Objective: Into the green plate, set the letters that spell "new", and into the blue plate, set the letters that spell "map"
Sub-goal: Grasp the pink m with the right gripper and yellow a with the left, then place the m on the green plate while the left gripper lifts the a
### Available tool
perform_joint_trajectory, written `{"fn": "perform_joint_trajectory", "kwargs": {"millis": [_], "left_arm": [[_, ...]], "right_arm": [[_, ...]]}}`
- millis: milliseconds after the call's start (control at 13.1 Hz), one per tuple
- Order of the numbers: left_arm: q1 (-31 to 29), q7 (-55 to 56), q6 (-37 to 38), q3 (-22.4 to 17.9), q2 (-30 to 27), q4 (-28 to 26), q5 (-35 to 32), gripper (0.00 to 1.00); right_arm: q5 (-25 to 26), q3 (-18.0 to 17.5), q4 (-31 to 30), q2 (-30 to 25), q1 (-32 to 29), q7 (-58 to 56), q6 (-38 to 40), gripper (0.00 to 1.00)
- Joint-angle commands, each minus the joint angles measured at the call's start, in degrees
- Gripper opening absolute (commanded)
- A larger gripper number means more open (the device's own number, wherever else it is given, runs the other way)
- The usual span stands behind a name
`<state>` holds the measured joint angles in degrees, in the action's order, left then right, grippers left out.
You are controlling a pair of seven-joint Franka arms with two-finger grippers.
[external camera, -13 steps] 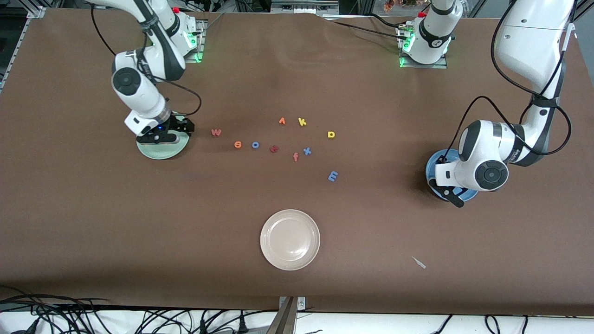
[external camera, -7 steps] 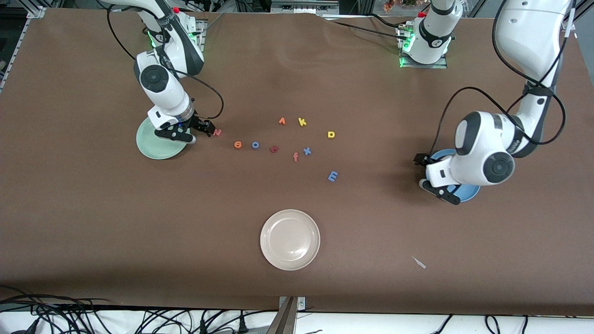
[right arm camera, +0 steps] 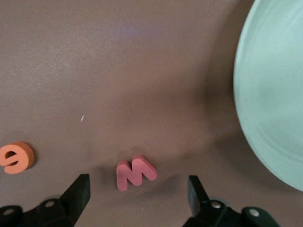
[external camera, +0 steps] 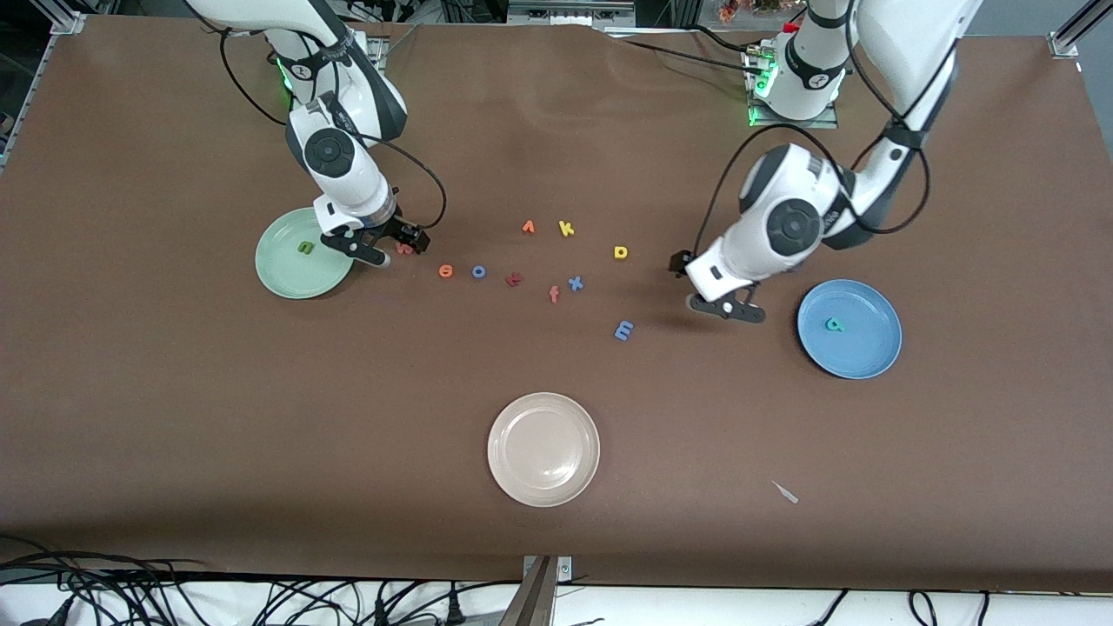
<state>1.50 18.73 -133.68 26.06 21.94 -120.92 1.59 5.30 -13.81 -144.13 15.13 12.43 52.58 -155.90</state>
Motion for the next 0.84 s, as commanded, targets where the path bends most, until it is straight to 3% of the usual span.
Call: {"fn": "perform_joint_trajectory", "kwargs": {"millis": [0,228,380,609,761], "left_arm": [[4.01,10.49,-3.08,0.83,-2.26,-3.71,0.70,1.00],[8.59,25.08,-4.92,1.09,-0.07,-3.62,-8.15,1.00],[11.85,31.96,-7.11,1.01,2.74,-2.92,-11.07,1.00],[13.70,36.89,-8.62,1.01,6.96,-0.38,-13.19,0.97],[14.32,37.87,-8.62,0.74,8.37,0.42,-15.03,0.93]], "right_arm": [[0.14,-0.08,0.78,1.49,0.40,2.44,-1.78,0.83],[0.32,0.01,0.78,1.49,0.40,1.74,-1.86,0.81],[0.41,0.01,0.78,1.57,0.40,1.74,-1.86,0.73],[0.41,0.01,0.69,1.57,0.40,1.65,-1.86,0.51],[0.58,0.01,0.69,1.83,0.40,1.56,-1.86,0.46]]}}
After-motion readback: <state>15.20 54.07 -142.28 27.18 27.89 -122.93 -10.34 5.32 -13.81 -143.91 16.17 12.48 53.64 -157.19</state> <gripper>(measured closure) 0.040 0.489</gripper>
